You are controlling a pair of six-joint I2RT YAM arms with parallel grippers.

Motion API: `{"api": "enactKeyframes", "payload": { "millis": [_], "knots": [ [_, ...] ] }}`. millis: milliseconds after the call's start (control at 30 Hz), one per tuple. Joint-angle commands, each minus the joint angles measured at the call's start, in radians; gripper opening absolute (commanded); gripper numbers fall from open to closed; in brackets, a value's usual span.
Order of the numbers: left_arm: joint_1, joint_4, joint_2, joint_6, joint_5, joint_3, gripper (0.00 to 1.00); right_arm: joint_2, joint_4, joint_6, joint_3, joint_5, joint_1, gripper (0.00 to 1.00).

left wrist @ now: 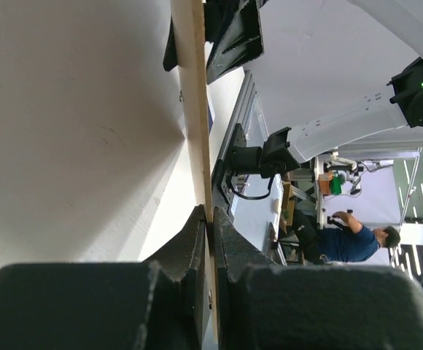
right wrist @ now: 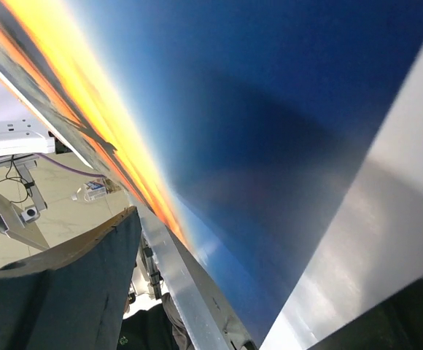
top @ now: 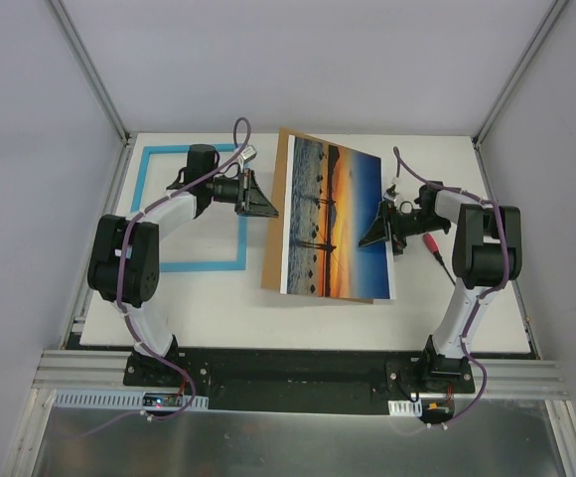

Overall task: Take the photo out of the frame
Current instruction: Remove the photo frame item from the photo frame.

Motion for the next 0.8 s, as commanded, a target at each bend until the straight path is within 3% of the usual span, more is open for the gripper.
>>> {"api": "enactKeyframes", "payload": {
  "millis": [0,767],
  "knots": [
    [0.046,-0.030,-0.062,0.074,0.018,0.033,0.00,0.002,-0.002,0.002,0.029,0.000,-0.016,0.77],
    [0.180,-0.280,-0.097,0.237,-0.037,0.084,0.00,0.014,0.034,0.064,0.015,0.087,-0.056,0.70]
  ]
}}
